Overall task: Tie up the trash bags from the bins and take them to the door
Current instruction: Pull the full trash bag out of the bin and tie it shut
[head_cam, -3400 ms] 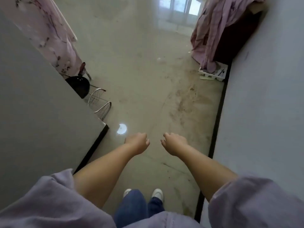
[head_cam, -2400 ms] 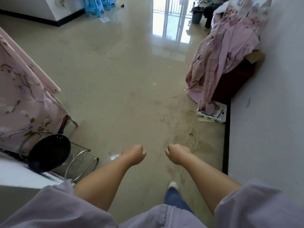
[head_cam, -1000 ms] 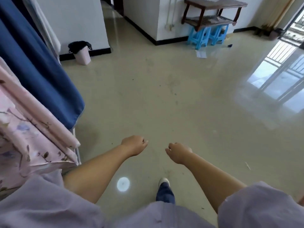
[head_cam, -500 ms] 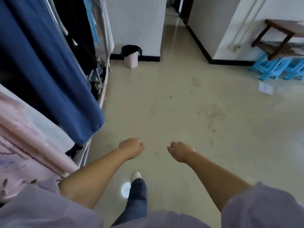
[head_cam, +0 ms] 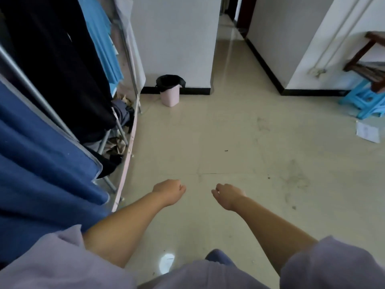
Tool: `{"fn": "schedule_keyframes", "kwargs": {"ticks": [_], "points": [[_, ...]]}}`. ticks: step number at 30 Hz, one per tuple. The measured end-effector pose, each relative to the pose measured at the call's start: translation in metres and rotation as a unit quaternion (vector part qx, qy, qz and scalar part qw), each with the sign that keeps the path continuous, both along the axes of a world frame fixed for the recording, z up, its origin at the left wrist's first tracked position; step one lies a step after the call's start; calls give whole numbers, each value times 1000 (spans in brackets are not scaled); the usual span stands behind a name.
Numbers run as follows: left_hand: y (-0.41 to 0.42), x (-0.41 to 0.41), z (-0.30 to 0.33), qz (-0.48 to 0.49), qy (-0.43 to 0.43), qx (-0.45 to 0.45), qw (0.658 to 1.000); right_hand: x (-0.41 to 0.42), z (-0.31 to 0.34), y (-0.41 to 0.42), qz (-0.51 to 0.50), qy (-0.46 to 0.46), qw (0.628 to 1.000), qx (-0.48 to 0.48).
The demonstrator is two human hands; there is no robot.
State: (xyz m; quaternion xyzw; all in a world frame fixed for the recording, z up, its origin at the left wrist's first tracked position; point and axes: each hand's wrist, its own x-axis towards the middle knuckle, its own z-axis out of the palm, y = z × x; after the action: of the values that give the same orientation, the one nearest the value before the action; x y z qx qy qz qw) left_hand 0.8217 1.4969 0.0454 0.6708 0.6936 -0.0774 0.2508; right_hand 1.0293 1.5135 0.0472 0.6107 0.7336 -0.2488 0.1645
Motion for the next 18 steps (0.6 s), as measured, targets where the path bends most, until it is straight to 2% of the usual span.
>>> {"fn": "schedule_keyframes", "kwargs": {"ticks": [9, 13, 15, 18], "points": [[215, -1, -9, 53, -8, 5, 999, 5, -16, 231, 52, -9, 999, -3], [301, 2, 6, 90, -35, 13, 995, 13, 2, 338, 71, -21, 997, 11], [366, 0, 2, 126, -62, 3, 990, 8, 0, 417, 78, -25, 997, 10], [386, -2, 5, 129, -70, -7, 989, 0, 3, 441, 91, -28, 995, 6]]}}
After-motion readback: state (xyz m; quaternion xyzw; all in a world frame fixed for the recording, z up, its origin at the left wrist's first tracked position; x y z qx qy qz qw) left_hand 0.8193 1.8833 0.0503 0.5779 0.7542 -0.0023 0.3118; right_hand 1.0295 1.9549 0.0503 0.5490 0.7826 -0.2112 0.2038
